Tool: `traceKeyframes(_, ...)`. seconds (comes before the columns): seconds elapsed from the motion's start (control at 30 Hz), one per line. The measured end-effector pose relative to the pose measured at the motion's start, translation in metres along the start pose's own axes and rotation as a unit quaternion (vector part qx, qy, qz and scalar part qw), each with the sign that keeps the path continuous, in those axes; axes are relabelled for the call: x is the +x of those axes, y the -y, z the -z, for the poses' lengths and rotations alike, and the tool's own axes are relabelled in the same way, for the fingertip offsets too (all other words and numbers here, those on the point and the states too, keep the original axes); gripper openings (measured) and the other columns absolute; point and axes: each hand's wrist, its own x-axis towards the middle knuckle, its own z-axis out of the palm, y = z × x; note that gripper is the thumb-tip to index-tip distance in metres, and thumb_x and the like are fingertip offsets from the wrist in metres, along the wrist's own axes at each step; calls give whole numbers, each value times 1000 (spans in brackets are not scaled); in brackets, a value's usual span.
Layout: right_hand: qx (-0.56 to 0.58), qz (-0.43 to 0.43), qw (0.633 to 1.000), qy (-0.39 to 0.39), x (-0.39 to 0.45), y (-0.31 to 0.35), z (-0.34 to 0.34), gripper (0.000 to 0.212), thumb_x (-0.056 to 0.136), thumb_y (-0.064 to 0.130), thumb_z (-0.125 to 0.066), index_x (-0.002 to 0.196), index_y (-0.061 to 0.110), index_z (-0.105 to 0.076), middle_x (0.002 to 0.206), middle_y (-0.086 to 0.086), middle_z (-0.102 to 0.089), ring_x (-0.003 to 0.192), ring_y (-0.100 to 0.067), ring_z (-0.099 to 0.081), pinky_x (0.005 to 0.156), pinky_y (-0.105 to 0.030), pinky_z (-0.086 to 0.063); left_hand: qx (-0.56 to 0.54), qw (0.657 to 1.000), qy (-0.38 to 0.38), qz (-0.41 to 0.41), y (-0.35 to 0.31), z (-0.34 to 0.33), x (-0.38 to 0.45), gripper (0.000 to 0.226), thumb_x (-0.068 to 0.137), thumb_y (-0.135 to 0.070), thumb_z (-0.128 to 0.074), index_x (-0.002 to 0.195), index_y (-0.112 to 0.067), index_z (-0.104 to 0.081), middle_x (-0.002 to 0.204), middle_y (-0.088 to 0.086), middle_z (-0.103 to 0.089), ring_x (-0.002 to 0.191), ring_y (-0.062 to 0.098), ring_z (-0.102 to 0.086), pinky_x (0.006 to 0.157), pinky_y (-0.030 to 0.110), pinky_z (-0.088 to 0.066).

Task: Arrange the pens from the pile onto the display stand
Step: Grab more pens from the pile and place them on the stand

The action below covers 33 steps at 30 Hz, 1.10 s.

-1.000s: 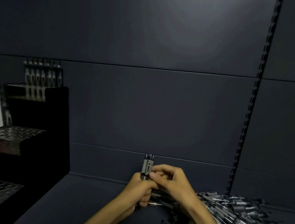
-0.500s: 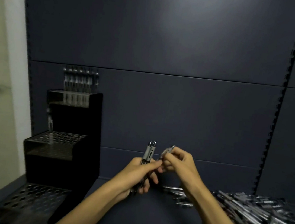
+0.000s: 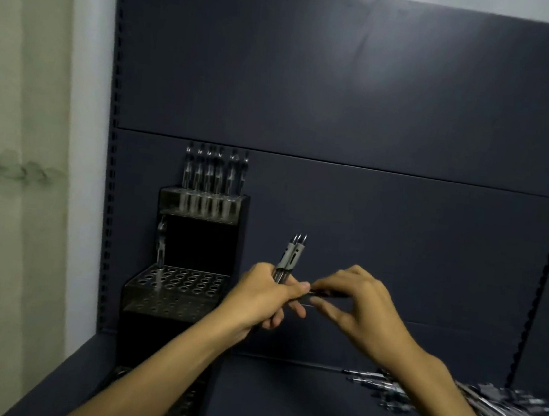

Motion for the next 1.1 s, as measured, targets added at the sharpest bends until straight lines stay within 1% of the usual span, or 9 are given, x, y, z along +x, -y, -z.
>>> traceKeyframes(0.07,-65,57,996,-26,4,3,-2,13,89,37,-72,102,36,-73,90,21,-66,83,-5,-53,71,-30,-48,-3,1000,-8,4,-5,2,0,23,97,-28,-64,91,-6,-69,76,10,-75,40,11,-43,38,19,-31)
traceKeyframes(0.17,-62,91,992,-58,12,9,-6,18,93,38,-62,107,34,-74,89,18,-64,78,-7,-50,66,-26,-46,-1,1000,-26,10,-12,8,-1,23,97,-27,-64,95,-4,-66,75,11,-75,40,11,-43,38,20,-31)
traceKeyframes(0.27,-56,108,990,-68,21,16,-9,20,92,31,-69,111,33,-73,90,16,-62,76,-8,-50,62,-24,-45,16,999,-47,2,-19,22,-4,20,96,-26,-63,95,-6,-66,76,10,-76,39,11,-44,37,20,-32)
traceKeyframes(0.47,-137,109,984,-38,50,38,-14,15,89,18,-73,102,25,-69,89,8,-58,75,-17,-58,50,-37,-51,59,994,-83,-34,-23,70,-17,24,96,-37,-62,93,-15,-72,74,6,-75,38,11,-46,39,20,-34)
traceKeyframes(0.67,-92,48,992,-76,81,62,-27,5,95,17,-64,98,16,-60,91,2,-60,76,-23,-61,61,-39,-50,37,989,-121,-78,-16,142,-31,43,97,-48,-59,87,-7,-69,54,3,-58,39,13,-43,38,23,-34)
traceKeyframes(0.77,-20,-2,990,-141,105,78,-32,10,94,15,-67,101,12,-61,91,2,-66,78,-17,-65,69,-38,-56,27,989,-128,-67,-6,175,-31,36,97,-40,-62,80,-8,-64,51,2,-48,39,14,-39,40,24,-32)
traceKeyframes(0.9,126,-103,960,-226,150,94,-31,13,96,17,-67,105,10,-61,90,2,-69,81,-11,-70,71,-31,-62,12,990,-127,-54,10,205,-30,29,95,-31,-64,75,-11,-61,52,4,-44,40,16,-37,42,24,-29)
traceKeyframes(1.0,167,-157,943,-240,188,89,-30,16,97,25,-65,105,13,-60,93,0,-68,84,-16,-71,71,-41,-63,6,990,-129,-50,17,214,-30,27,94,-28,-65,76,-9,-62,50,2,-44,39,15,-37,41,24,-29)
traceKeyframes(1.1,167,-167,939,-250,218,85,-27,17,97,27,-65,105,14,-57,96,-2,-66,86,-22,-71,72,-47,-62,14,989,-132,-59,20,217,-28,26,94,-28,-66,76,-9,-62,50,2,-44,38,15,-38,40,23,-30)
